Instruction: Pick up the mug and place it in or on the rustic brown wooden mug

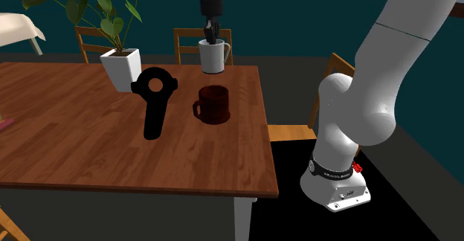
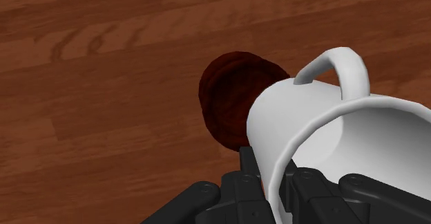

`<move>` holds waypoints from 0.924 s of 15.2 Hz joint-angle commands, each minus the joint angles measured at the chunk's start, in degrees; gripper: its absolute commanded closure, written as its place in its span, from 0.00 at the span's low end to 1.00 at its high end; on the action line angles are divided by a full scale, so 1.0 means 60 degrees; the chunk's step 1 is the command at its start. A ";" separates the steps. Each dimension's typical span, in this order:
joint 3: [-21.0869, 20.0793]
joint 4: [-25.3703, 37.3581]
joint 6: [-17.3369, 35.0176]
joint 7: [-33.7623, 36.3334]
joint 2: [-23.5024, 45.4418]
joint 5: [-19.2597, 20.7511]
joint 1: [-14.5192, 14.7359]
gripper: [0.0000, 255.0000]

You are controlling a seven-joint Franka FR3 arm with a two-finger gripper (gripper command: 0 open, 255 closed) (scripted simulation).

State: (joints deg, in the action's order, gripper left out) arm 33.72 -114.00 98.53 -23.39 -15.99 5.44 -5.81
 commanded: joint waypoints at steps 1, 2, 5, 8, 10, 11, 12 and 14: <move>0.0160 0.0009 0.0150 -0.0227 0.0167 -0.0039 -0.0033 1.00; 0.0170 -0.0119 0.0278 -0.0231 0.0167 -0.0034 -0.0039 1.00; 0.0206 -0.0489 0.0662 -0.0247 0.0182 -0.0026 -0.0054 1.00; 0.0249 -0.0841 0.1047 -0.0272 0.0220 -0.0028 -0.0065 1.00; 0.0281 -0.1066 0.1304 -0.0294 0.0258 -0.0035 -0.0072 1.00; 0.0298 -0.1175 0.1433 -0.0306 0.0281 -0.0040 -0.0074 1.00; 0.0315 -0.1282 0.1562 -0.0320 0.0306 -0.0047 -0.0077 1.00; 0.0352 -0.1491 0.1821 -0.0350 0.0364 -0.0065 -0.0080 1.00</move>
State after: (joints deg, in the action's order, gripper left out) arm 35.87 -122.09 108.61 -25.62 -13.75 5.00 -6.28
